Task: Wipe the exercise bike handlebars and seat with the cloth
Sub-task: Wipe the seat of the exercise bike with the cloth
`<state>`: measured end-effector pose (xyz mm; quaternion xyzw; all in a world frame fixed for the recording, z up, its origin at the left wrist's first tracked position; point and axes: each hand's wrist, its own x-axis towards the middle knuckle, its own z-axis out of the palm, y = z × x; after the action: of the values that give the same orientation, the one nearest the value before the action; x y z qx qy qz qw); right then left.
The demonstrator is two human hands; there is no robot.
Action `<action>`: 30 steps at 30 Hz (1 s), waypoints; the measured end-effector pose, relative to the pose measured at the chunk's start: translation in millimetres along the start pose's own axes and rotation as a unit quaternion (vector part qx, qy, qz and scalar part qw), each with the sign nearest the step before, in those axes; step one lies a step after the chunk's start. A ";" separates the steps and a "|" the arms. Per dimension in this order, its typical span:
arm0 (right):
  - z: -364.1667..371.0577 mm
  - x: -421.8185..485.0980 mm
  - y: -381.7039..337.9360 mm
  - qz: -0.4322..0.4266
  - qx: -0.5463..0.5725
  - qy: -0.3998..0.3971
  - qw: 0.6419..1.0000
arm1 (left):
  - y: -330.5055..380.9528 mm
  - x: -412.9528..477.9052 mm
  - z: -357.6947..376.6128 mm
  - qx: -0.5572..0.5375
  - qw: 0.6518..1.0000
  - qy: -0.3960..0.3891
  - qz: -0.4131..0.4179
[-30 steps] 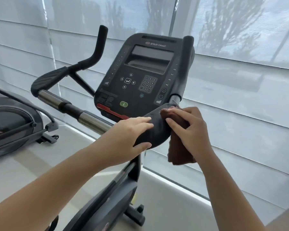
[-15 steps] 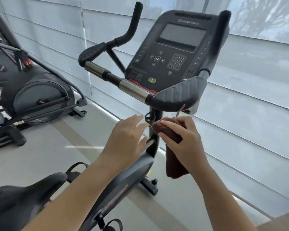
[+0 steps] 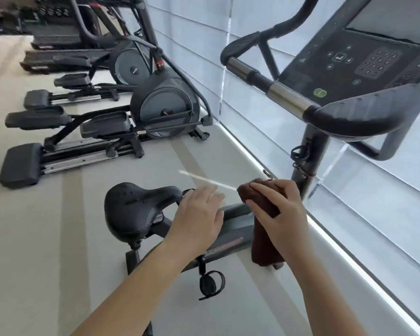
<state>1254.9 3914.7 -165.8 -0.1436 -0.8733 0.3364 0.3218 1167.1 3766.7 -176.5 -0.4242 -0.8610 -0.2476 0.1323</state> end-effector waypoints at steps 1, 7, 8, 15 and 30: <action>8.1 -3.9 -4.6 -0.004 0.007 -0.010 1.000 | -6.4 -8.8 -3.4 0.002 1.000 0.002 -0.014; 57.0 -19.0 -32.0 -0.026 0.002 -0.045 0.999 | -55.8 -52.7 -18.8 0.014 0.997 0.014 -0.068; 66.6 -21.2 -36.9 -0.025 -0.001 -0.047 0.999 | -67.0 -58.8 -20.4 0.015 0.997 0.009 -0.076; 156.0 -44.8 -81.9 0.008 -0.014 -0.071 0.997 | -165.7 -97.9 -34.5 0.021 0.996 -0.027 -0.086; 323.0 -61.0 -113.3 0.184 -0.034 -0.031 0.982 | -336.7 -84.6 -19.2 0.034 0.980 -0.195 0.032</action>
<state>1084.1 3643.3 -300.2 -0.3023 -0.8524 0.3647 0.2216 950.7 3525.8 -303.2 -0.4866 -0.8643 -0.1262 -0.0156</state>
